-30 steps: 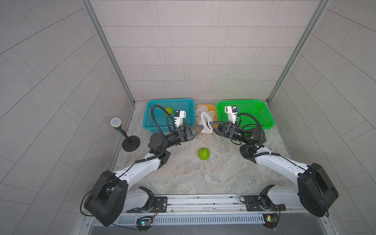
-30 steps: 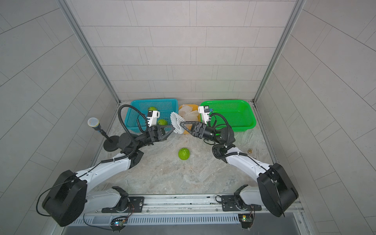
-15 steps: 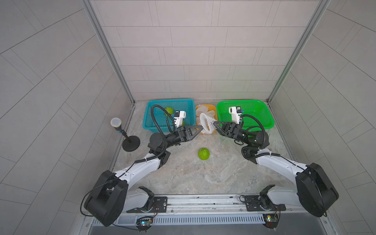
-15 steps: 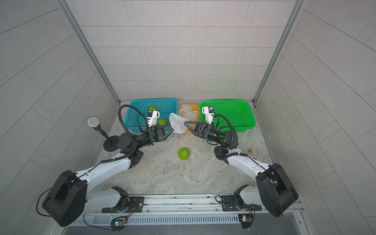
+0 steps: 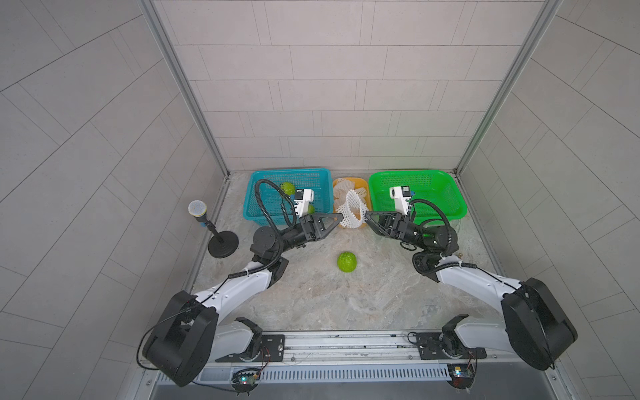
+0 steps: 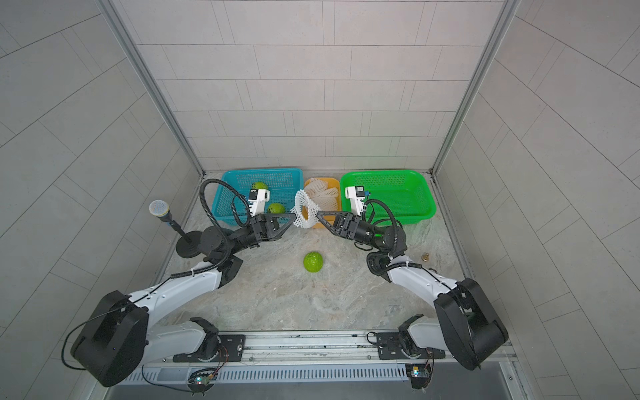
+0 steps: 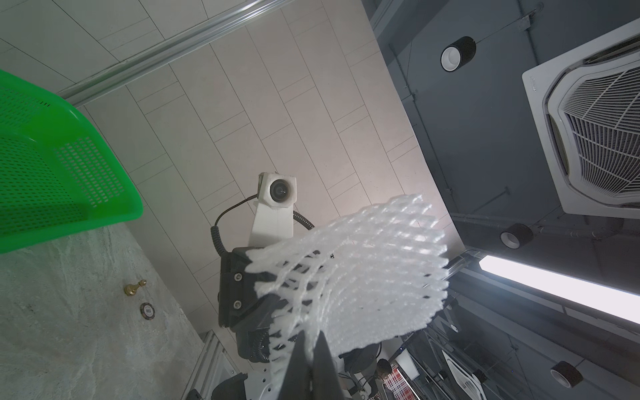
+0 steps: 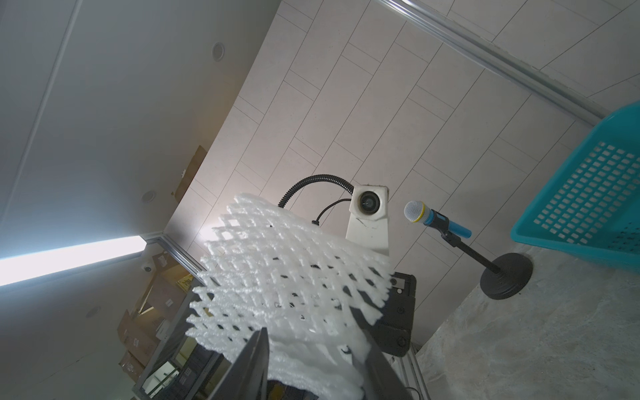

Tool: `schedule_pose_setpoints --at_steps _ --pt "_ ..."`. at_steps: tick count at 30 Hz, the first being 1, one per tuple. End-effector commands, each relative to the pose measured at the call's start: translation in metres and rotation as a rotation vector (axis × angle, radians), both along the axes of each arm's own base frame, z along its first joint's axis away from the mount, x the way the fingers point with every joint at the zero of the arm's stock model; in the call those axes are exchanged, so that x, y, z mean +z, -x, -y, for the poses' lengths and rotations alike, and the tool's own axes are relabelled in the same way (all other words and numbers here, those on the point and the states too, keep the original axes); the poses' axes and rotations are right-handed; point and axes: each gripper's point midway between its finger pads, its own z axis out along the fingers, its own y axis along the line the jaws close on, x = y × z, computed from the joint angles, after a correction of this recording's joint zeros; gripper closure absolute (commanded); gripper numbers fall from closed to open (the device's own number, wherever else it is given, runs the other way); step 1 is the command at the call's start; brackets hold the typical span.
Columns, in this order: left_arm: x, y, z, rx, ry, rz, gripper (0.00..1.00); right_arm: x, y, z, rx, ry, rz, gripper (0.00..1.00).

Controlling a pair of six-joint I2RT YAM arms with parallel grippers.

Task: Sleeve custard apples in foam nets
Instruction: Open the foam net.

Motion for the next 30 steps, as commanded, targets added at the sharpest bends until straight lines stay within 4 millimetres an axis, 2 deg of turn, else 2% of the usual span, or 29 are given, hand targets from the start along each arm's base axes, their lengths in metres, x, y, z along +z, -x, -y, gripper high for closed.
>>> schedule_pose_setpoints --at_steps 1,6,9,17,25,30 --pt "0.017 0.010 -0.005 -0.005 0.035 0.084 1.00 0.013 0.019 -0.002 0.059 -0.015 0.054 0.48" --pt "0.018 0.012 -0.003 -0.021 0.030 0.091 1.00 0.013 0.023 -0.007 0.076 -0.014 0.057 0.45" --pt "0.019 0.014 -0.002 -0.022 0.029 0.101 1.00 0.022 0.025 -0.012 0.095 -0.022 0.078 0.44" --pt "0.017 0.016 -0.003 -0.018 0.022 0.121 1.00 0.020 0.026 -0.019 0.124 -0.017 0.064 0.41" --pt "0.026 0.015 -0.006 0.014 0.038 0.154 1.00 0.006 0.021 -0.029 0.154 0.009 0.016 0.41" --pt "0.022 0.013 -0.005 0.015 0.032 0.149 1.00 0.011 0.024 -0.029 0.158 0.002 0.033 0.42"
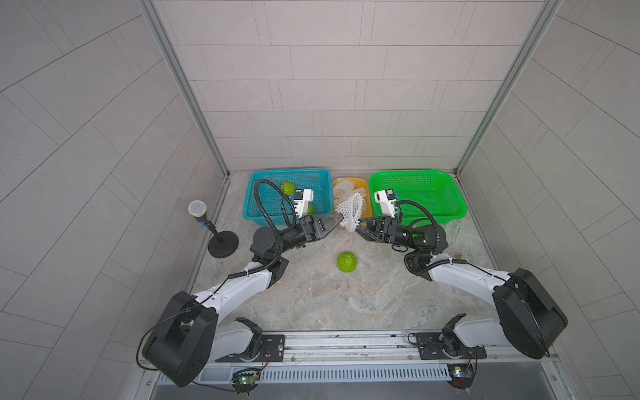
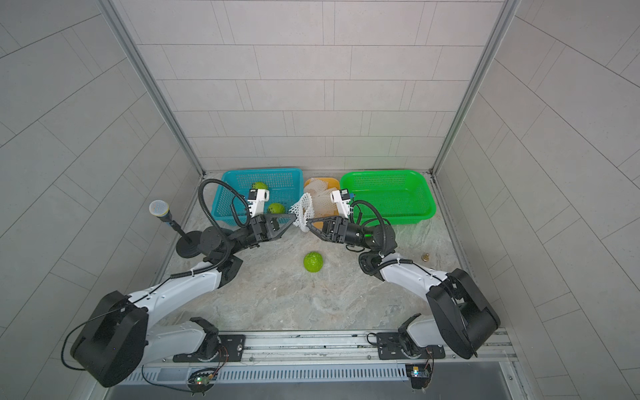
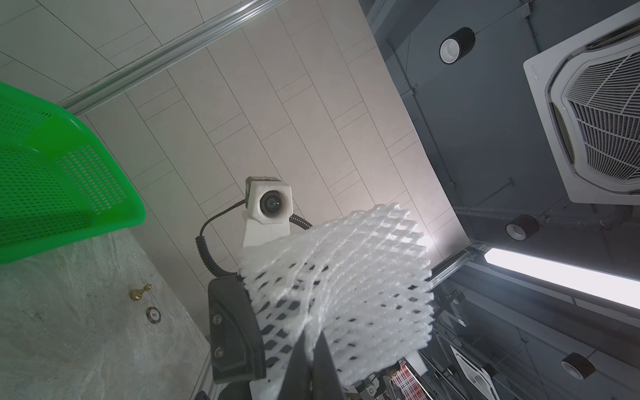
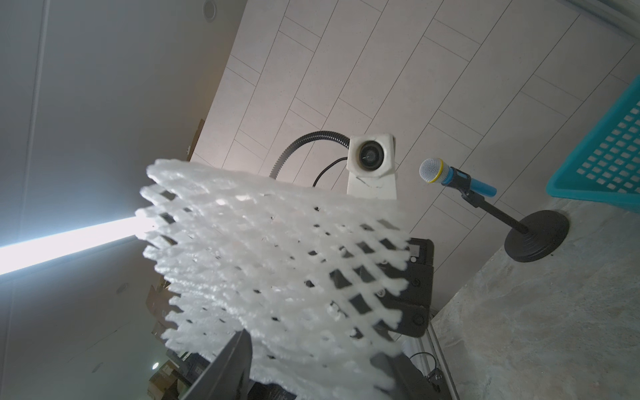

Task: Sleeve custard apples in foam nets
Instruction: Open the foam net.

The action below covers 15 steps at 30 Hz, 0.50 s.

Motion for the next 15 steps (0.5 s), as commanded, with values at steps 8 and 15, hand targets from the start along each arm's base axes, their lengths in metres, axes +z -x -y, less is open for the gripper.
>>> schedule_pose_setpoints --at_steps 8,15 --pt "0.019 0.013 -0.006 0.007 0.037 0.109 1.00 0.026 0.013 0.004 0.024 -0.045 0.077 0.50" --pt "0.008 0.018 -0.008 0.001 0.024 0.089 1.00 0.043 0.015 0.018 -0.015 -0.079 0.105 0.49"
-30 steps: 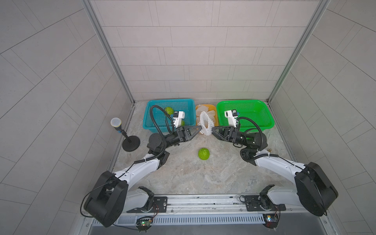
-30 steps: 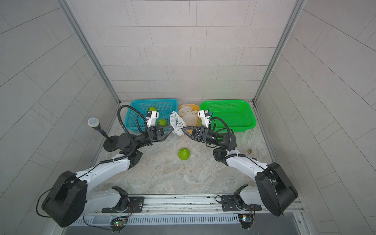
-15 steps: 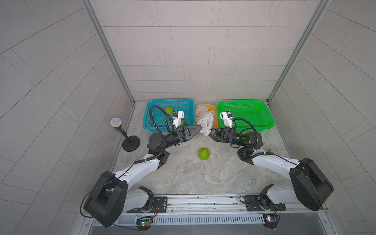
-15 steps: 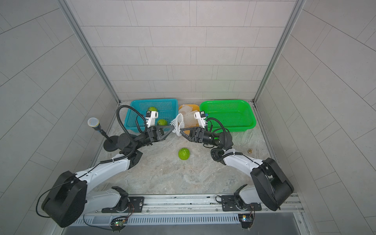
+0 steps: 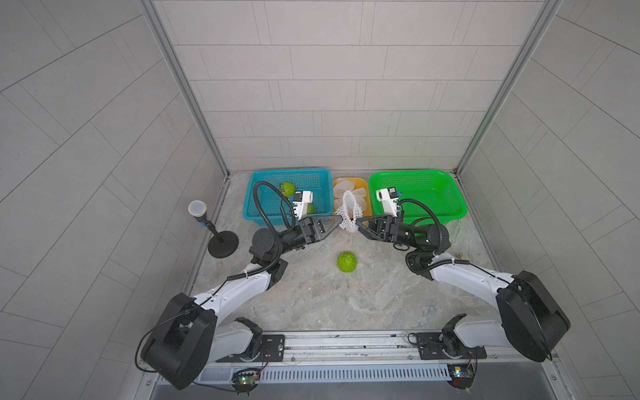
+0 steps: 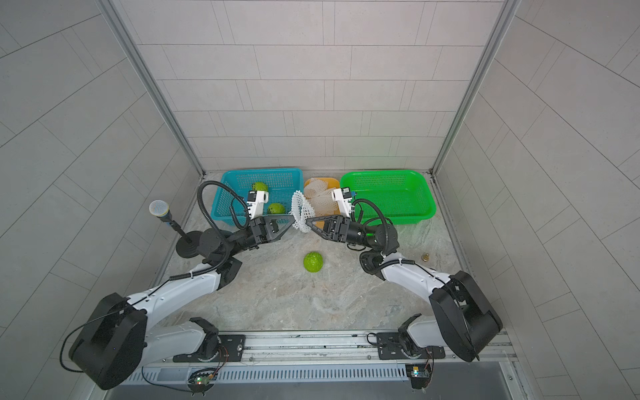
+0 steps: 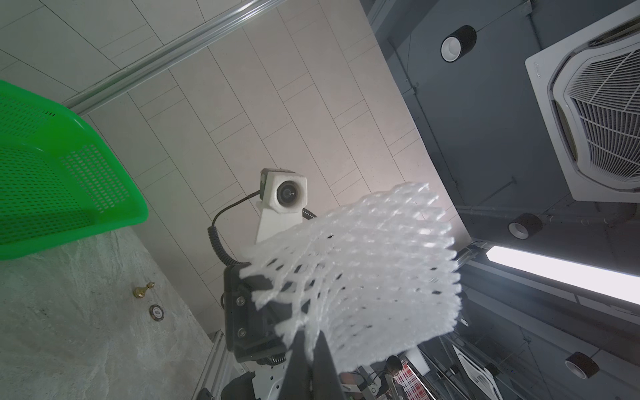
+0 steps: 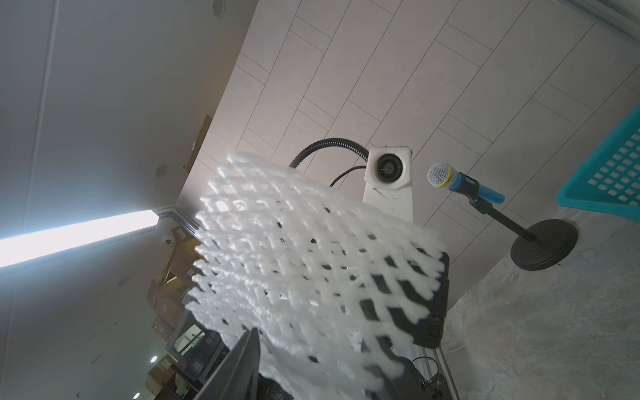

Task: Sleeve custard apples in foam nets
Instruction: Open the foam net.

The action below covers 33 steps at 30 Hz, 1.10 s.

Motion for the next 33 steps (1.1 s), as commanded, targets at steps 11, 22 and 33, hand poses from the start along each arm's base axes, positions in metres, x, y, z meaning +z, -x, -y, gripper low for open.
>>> schedule_pose_setpoints --at_steps 11,22,33 --pt "0.010 0.016 -0.005 -0.015 0.023 0.083 1.00 0.039 0.010 0.021 -0.043 -0.099 0.058 0.54" --pt "0.011 0.012 -0.007 0.005 0.037 0.066 0.99 0.003 -0.026 0.028 -0.116 -0.059 -0.057 0.73" --pt "-0.017 -0.006 -0.012 0.066 0.010 -0.009 0.97 -0.042 -0.041 0.037 -0.166 0.003 -0.145 0.89"
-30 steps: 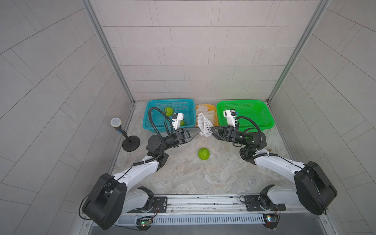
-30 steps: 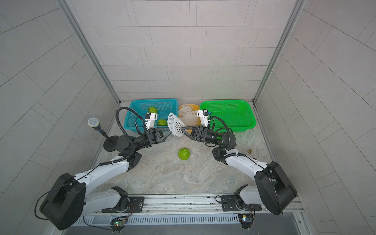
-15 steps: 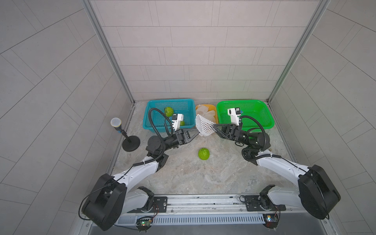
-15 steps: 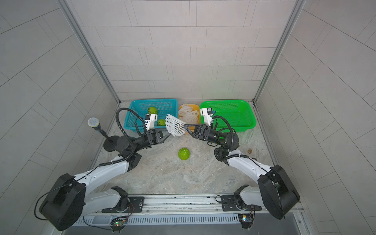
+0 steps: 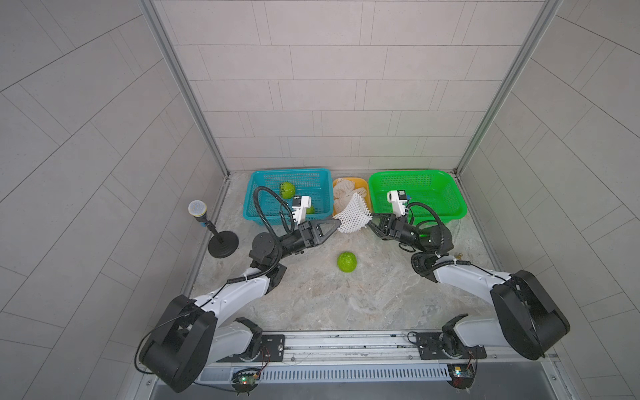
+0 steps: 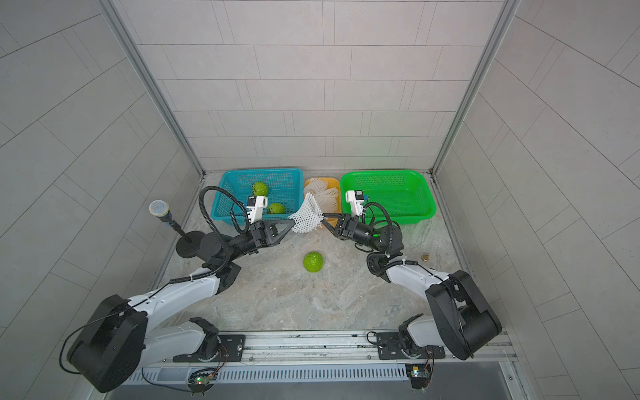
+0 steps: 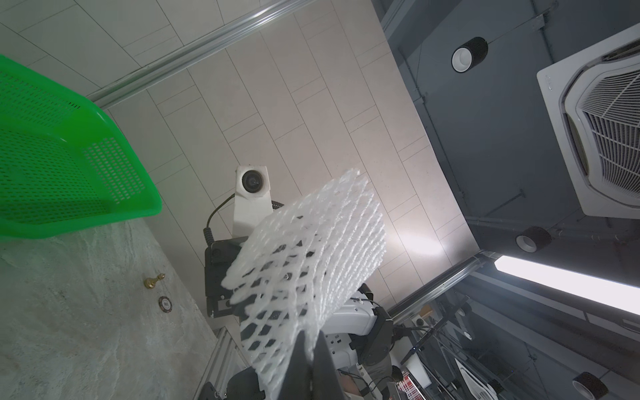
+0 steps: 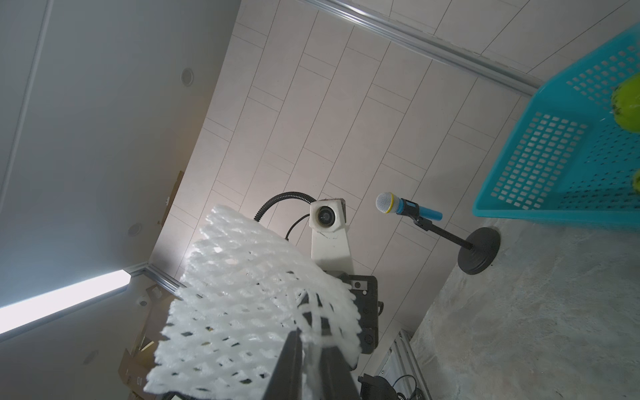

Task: Sleeve custard apples in foam nets
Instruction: Open the foam net, then put on the foam net on the custard apple.

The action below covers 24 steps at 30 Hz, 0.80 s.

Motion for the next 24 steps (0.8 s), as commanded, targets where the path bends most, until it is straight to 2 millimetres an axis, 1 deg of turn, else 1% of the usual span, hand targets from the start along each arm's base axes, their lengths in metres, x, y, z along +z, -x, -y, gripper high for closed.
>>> schedule_pose_setpoints --at_steps 1,6,11,16,20,24 --pt "0.000 -0.003 -0.007 0.036 0.016 0.034 0.97 0.002 0.001 0.007 -0.010 -0.011 0.018 0.90" --pt "-0.023 -0.011 -0.006 0.052 -0.011 -0.022 0.97 -0.005 0.000 0.008 -0.019 0.000 0.012 0.96" --pt "-0.044 -0.016 -0.006 0.073 -0.040 -0.065 0.96 -0.019 -0.003 0.008 -0.026 0.019 -0.009 0.98" --pt "-0.060 -0.021 -0.007 0.090 -0.060 -0.103 0.96 -0.042 -0.011 0.012 -0.049 0.053 -0.051 0.99" --pt "-0.074 -0.022 -0.007 0.092 -0.080 -0.130 0.96 -0.059 -0.013 0.013 -0.055 0.079 -0.073 0.99" --pt "-0.095 -0.022 -0.006 0.092 -0.117 -0.164 0.96 -0.080 -0.015 0.012 -0.057 0.112 -0.104 1.00"
